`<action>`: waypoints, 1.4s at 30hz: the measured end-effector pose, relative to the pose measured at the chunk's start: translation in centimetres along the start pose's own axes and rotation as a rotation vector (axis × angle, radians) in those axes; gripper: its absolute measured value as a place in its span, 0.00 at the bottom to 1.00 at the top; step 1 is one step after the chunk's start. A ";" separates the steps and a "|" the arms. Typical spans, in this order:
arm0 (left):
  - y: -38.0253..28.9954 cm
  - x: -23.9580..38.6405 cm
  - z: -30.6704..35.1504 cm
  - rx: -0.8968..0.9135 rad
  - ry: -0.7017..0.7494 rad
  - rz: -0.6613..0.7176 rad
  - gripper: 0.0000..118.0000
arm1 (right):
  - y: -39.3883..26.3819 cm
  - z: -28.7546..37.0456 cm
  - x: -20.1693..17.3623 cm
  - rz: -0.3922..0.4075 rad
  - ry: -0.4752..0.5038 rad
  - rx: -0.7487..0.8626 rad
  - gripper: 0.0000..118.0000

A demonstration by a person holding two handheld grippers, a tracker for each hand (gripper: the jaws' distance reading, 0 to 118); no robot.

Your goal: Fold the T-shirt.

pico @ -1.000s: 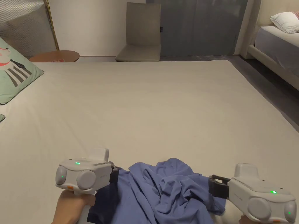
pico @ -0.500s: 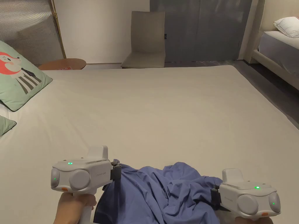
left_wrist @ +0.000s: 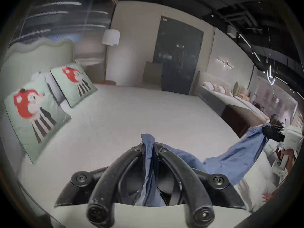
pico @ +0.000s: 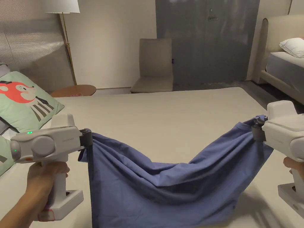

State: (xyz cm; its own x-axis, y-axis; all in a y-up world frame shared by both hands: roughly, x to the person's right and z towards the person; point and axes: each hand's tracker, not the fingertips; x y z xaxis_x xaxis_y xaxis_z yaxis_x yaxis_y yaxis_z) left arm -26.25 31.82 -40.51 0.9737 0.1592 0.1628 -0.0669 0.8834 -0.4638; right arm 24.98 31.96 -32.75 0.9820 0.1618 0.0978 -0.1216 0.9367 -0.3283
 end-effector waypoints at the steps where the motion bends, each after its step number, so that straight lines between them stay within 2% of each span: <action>1: 1.7 -0.2 0.2 0.017 0.012 0.004 0.04 | 1.3 -0.4 0.5 -0.012 -0.001 0.021 0.11; 5: 7.6 -1.2 0.3 0.123 0.057 0.013 0.04 | 5.7 -2.2 2.1 -0.011 -0.044 0.124 0.11; 6: 8.8 -1.4 0.1 0.129 0.063 0.028 0.04 | 6.6 -2.7 2.5 -0.032 -0.044 0.137 0.11; 9: 12.1 -2.2 -1.0 0.195 0.114 0.032 0.04 | 9.4 -4.1 3.2 -0.172 -0.019 0.178 0.10; 10: 12.9 -2.4 -1.5 0.211 0.131 0.055 0.04 | 9.9 -4.7 3.4 -0.191 -0.009 0.184 0.11; 15: 13.3 -4.1 -4.5 0.233 0.128 0.116 0.04 | 9.5 -8.0 3.1 -0.173 -0.016 0.199 0.11; 22: 6.0 -6.3 -8.6 0.104 0.174 0.057 0.04 | 2.6 -11.4 0.0 -0.146 0.019 0.063 0.11; 27: -2.3 -8.2 -9.2 -0.015 0.200 0.098 0.04 | -4.9 -11.4 -1.0 -0.215 0.041 -0.071 0.11; 31: -10.5 -9.9 -8.0 -0.122 0.204 0.112 0.04 | -12.5 -8.9 -1.4 -0.274 0.059 -0.183 0.10; 35: -17.4 -10.9 -4.8 -0.218 0.198 0.184 0.04 | -18.7 -5.0 -1.4 -0.315 0.047 -0.278 0.10; 42: -24.0 -10.9 2.0 -0.254 0.213 0.212 0.04 | -25.1 2.3 -0.4 -0.426 0.041 -0.348 0.10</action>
State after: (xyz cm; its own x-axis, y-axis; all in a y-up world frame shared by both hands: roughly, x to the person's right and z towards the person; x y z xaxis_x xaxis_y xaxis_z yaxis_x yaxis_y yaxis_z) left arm -35.67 9.79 -29.43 0.9692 0.2079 -0.1323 -0.2419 0.6993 -0.6727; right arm 27.31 9.11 -22.38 0.9397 -0.2276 0.2554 0.3356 0.7577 -0.5597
